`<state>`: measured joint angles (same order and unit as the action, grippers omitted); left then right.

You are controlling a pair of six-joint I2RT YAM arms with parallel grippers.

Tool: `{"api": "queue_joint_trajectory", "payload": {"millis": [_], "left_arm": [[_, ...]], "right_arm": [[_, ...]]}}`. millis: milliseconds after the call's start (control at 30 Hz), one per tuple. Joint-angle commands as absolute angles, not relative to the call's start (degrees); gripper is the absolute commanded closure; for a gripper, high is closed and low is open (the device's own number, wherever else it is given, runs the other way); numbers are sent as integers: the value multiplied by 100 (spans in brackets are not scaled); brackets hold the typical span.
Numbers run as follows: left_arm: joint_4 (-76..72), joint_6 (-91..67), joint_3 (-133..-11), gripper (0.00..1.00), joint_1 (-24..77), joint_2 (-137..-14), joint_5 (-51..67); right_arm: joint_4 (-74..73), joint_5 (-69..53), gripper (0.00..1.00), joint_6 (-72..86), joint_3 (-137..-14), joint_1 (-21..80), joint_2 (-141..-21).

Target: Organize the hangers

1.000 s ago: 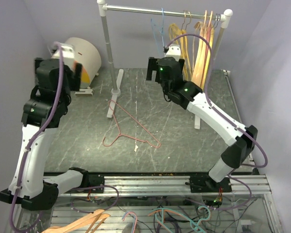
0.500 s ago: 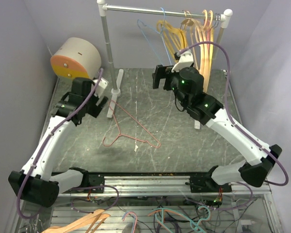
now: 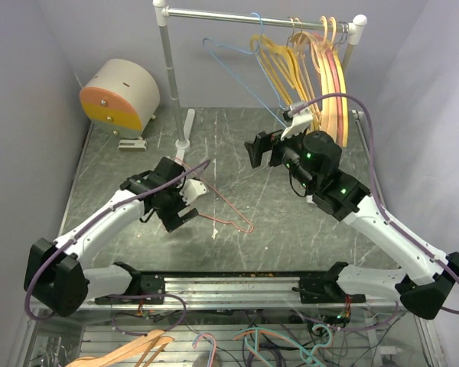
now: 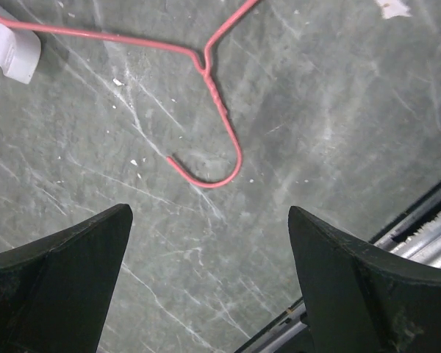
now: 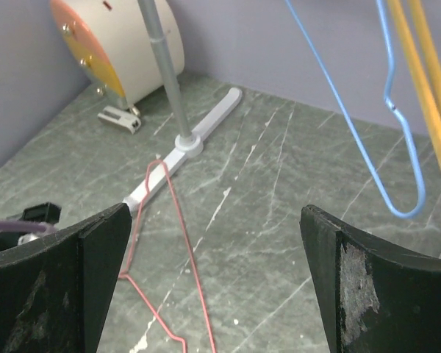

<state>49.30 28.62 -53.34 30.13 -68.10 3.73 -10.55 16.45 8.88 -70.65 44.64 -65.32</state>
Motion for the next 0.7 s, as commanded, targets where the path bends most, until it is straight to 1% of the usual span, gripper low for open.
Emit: {"api": "queue_joint_trajectory", "payload": {"millis": [0,67,133,233,300,433,533,600,667], "left_arm": [[4162,2905,-5034,0,3163,-7048,35],[3822,2924,-4973,2,3249,-7358,-223],[3762,2834,-5153,6,3247,-7817,-247],[3848,2817,-5518,12,3252,-8562,137],[3887,2824,-5675,14,3265,-8938,412],[3597,2787,-5665,15,3295,-9237,115],[3603,2763,-5710,19,3295,-9365,180],[3680,2802,-5726,24,3304,-9430,364],[3728,2863,-5691,25,3354,-9478,384]], "right_arm": [[-1005,1432,0,879,-6755,4474,-6290],[-974,1433,0,923,-6649,4475,-6236],[-923,1409,0,984,-6563,4474,-6211],[-880,1416,0,1015,-6494,4474,-6217],[-907,1426,0,1015,-6486,4481,-6223],[-870,1421,0,1036,-6453,4474,-6188],[-813,1440,0,1017,-6407,4474,-6185],[-830,1483,0,997,-6415,4474,-6214],[-839,1506,0,976,-6426,4475,-6236]]}}
